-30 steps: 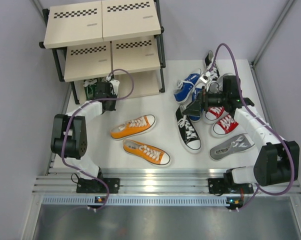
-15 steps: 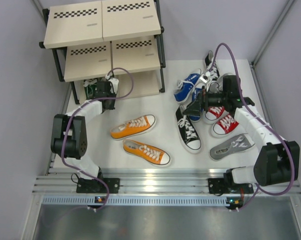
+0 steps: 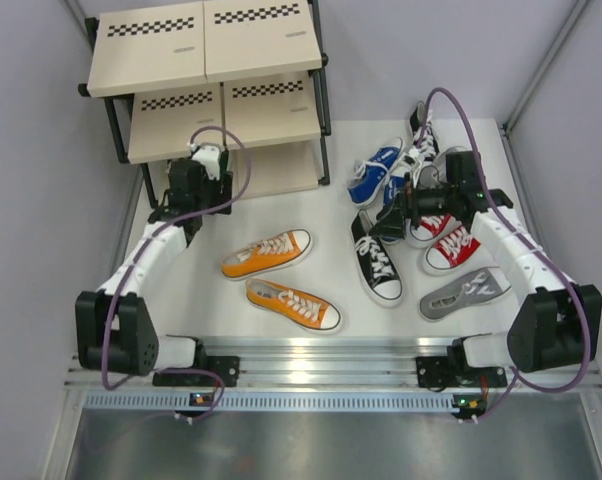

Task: Place and organize the shoes onto the shoe shelf
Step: Place the shoe at the shoe shelf.

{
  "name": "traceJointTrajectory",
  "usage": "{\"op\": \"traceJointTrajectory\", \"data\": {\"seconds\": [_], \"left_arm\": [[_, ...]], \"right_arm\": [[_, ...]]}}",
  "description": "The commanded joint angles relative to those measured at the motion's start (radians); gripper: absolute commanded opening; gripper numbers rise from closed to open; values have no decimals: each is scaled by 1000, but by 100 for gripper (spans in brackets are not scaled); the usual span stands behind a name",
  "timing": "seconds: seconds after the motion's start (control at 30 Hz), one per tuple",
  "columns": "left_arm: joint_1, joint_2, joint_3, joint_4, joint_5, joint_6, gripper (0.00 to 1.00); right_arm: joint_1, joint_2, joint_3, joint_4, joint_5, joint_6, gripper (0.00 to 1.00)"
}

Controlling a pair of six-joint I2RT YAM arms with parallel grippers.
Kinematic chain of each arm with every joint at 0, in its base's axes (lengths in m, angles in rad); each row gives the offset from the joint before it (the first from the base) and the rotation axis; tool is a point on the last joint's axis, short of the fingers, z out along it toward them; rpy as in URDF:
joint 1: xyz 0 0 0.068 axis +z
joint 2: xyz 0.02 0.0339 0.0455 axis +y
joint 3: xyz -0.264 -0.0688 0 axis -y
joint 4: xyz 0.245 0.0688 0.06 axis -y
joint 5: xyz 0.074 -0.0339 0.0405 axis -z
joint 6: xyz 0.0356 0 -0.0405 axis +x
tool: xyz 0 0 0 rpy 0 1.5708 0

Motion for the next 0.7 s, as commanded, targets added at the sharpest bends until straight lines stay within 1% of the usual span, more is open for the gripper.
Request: {"op": "traceJointTrajectory", "data": {"seconds": [0.0, 0.03, 0.07, 0.1, 0.17, 0.23, 0.3, 0.33, 0.37, 0.43, 0.47, 0.5, 0.6, 0.67], "left_arm": [[5, -122, -58, -7, 28, -69, 75], [5, -176, -71, -11, 61, -75, 75], [5, -202, -82, -19, 58, -107, 76], [5, -228, -92, -27, 55, -118, 77], [5, -311, -106, -48, 51, -147, 79], [5, -387, -105, -99, 49, -198, 81], [5, -443, -108, -139, 51, -268, 83], [5, -498, -109, -152, 48, -297, 84], [5, -524, -112, -163, 46, -357, 87], [5, -604, -122, -197, 45, -419, 90], [5, -628, -131, -211, 43, -483, 93], [5, -653, -134, -226, 11, -512, 96], [5, -748, -131, -281, -24, -591, 97], [5, -771, -122, -318, -46, -630, 98]], "right_arm": [[-17, -13, 84, -125, 4, -170, 94], [-15, -12, 93, -145, 8, -192, 94], [-17, -10, 103, -177, 12, -254, 94], [-14, -3, 128, -234, 24, -288, 94], [-14, 3, 151, -285, 31, -359, 95], [-9, 16, 191, -371, 51, -445, 95], [-1, 25, 226, -415, 90, -483, 95], [12, 26, 235, -447, 106, -503, 95], [22, 28, 242, -455, 123, -525, 95], [46, 22, 245, -454, 188, -528, 95], [54, 19, 243, -449, 209, -530, 94], [66, 16, 236, -446, 246, -530, 95], [83, 11, 222, -444, 303, -530, 95], [89, 13, 216, -443, 327, -523, 95]]}}
